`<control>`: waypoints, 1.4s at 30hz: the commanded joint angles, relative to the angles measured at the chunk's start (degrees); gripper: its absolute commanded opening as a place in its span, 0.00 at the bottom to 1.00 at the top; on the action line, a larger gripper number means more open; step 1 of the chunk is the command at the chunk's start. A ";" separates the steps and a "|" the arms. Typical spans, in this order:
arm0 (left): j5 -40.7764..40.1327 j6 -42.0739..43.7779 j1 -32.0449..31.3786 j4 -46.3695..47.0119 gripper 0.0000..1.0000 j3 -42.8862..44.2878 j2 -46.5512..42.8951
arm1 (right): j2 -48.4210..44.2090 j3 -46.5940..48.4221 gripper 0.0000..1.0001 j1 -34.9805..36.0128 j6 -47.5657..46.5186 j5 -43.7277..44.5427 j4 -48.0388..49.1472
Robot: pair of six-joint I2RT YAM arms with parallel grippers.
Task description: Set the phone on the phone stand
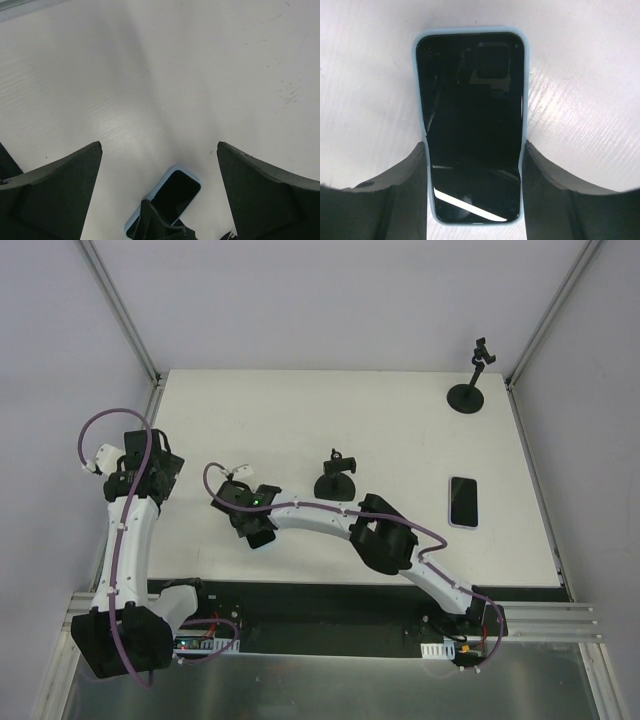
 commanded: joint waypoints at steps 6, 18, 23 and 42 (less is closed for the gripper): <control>12.66 10.63 0.68 7.28 0.97 -0.88 0.66 | -4.84 -10.04 0.01 -0.36 -8.10 2.39 -2.74; 40.60 21.10 0.68 21.42 0.94 -6.15 0.82 | -26.81 -44.29 0.01 0.52 -12.33 9.28 26.68; 53.61 22.33 -0.37 28.28 0.82 -7.74 2.67 | -35.17 -53.83 0.01 0.34 -13.91 11.29 37.62; 74.27 24.70 -11.97 33.47 0.77 -5.81 15.24 | -50.10 -68.24 0.01 -1.68 -19.09 1.90 59.60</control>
